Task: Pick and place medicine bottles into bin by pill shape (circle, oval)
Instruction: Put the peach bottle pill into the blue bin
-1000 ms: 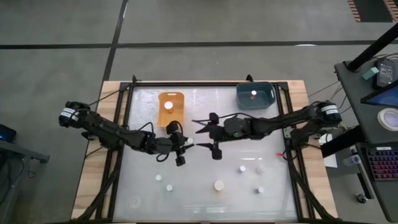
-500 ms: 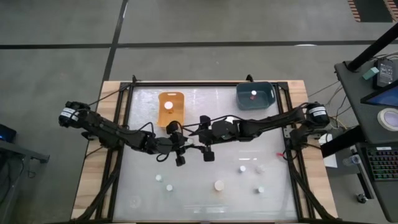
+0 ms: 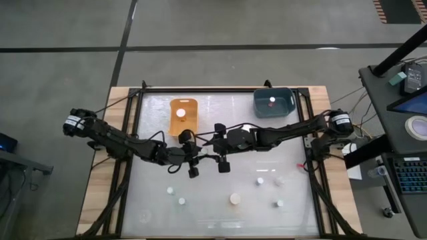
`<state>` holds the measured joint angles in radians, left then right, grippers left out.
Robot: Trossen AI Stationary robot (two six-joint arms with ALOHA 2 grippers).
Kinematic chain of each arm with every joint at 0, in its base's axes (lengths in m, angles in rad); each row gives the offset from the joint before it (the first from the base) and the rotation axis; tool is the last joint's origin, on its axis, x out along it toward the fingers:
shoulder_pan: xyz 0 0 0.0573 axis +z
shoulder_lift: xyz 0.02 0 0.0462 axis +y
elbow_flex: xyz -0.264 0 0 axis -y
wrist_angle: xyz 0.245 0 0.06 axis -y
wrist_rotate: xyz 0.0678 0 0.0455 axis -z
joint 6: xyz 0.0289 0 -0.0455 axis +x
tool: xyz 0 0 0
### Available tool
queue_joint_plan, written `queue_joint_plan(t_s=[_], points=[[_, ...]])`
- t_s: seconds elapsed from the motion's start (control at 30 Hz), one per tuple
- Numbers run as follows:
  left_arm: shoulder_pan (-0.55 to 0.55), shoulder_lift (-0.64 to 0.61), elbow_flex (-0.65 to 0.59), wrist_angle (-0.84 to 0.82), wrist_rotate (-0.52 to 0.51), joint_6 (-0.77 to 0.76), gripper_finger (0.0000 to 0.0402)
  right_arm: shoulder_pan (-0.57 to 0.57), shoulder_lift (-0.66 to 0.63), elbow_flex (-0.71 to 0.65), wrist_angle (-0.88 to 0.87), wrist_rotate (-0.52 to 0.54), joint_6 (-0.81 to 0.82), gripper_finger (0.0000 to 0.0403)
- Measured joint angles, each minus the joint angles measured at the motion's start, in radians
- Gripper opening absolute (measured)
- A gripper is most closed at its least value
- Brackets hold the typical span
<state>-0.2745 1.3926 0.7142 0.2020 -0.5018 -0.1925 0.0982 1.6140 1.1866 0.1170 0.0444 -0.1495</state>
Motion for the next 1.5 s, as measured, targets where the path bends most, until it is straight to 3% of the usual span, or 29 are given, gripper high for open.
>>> queue_joint_plan(t_s=[0.7,1.13,1.5], points=[[0.000,0.000,0.005,-0.002,0.001,-0.003,0.0081,0.000,0.000,-0.002,-0.007,0.000,0.018,0.0110],[0.000,-0.019,0.005,-0.004,0.002,0.058,0.0199,-0.015,-0.029,-0.012,-0.019,0.000,0.057,0.0113],[0.005,-0.159,-0.002,-0.035,-0.010,0.206,0.0214,-0.151,-0.192,-0.134,-0.068,0.052,0.146,0.0113]])
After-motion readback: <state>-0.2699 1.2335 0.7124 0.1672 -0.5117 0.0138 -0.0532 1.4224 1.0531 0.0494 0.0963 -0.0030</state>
